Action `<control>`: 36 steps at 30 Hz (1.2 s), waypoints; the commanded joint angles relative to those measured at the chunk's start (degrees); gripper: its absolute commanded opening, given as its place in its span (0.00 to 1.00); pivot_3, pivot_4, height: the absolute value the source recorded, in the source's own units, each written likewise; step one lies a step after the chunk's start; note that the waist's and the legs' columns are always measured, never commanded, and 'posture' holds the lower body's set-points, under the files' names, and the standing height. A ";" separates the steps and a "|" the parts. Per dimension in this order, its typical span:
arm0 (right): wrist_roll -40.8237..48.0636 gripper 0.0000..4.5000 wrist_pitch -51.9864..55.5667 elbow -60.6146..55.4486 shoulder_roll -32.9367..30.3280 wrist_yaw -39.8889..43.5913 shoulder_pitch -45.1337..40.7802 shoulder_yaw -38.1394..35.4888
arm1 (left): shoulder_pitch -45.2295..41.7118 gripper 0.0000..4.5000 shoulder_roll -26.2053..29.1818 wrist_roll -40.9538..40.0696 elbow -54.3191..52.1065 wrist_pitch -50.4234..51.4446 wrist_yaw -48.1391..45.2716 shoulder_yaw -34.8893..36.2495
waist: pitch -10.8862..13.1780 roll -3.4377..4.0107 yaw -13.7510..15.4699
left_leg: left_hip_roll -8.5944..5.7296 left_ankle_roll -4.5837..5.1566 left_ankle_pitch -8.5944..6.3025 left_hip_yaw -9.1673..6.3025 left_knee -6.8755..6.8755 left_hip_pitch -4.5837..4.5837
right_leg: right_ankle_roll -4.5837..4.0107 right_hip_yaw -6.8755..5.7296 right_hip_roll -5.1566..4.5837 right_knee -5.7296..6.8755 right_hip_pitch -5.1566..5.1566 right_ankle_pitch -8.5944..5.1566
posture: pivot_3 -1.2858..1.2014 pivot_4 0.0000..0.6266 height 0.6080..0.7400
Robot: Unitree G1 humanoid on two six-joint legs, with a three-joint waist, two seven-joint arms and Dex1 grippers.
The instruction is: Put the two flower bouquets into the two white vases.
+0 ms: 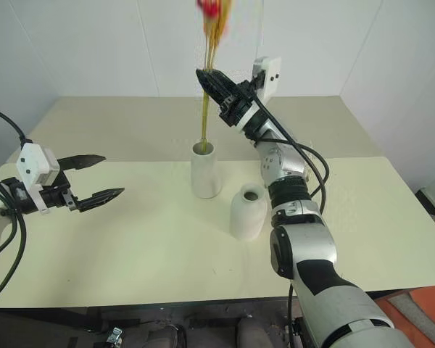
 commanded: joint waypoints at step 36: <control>-15.47 1.00 73.86 -48.32 -42.09 -11.29 21.20 12.66 | -4.36 1.00 -1.31 2.16 2.65 -2.83 -0.34 -3.88 | 0.01 -0.02 1.65 | -0.03 0.01 0.00 0.07 0.01 -0.42 | -0.04 0.09 -0.01 0.03 -0.52 -0.05 | 0.52 0.24 1.00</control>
